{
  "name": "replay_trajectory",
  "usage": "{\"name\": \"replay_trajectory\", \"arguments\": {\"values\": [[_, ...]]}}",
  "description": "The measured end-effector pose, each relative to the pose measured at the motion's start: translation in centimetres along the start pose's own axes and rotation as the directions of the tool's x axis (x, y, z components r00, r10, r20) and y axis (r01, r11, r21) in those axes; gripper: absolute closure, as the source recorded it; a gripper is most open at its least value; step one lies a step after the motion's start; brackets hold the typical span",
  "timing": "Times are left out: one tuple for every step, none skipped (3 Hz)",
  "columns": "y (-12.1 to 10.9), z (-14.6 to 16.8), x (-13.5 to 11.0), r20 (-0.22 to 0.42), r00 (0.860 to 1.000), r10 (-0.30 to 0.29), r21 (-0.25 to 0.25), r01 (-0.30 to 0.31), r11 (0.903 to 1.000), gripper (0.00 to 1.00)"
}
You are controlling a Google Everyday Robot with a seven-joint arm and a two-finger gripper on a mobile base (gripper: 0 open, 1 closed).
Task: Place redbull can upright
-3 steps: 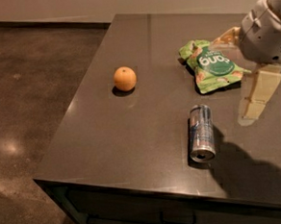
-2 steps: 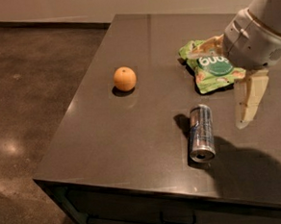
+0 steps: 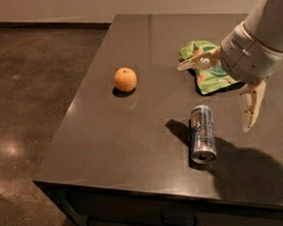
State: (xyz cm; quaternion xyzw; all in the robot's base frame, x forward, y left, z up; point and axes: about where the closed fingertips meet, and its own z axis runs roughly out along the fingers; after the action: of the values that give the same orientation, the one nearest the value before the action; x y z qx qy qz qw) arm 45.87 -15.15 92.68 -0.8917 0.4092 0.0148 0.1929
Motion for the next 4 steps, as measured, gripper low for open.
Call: {"name": "replay_trajectory", "arguments": {"values": [[0.06,0.82,0.69,-0.053,0.984,-0.171,0.005,0.172,0.9851,0.00],[-0.08,0.87,0.68,-0.056,0.970,-0.237,0.004,0.238,0.9713,0.00],[-0.08,0.87,0.68,-0.056,0.970,-0.237,0.004,0.238,0.9713,0.00],[-0.16,0.90,0.43,-0.068,0.956,-0.287,-0.044,0.284,0.9577,0.00]]}}
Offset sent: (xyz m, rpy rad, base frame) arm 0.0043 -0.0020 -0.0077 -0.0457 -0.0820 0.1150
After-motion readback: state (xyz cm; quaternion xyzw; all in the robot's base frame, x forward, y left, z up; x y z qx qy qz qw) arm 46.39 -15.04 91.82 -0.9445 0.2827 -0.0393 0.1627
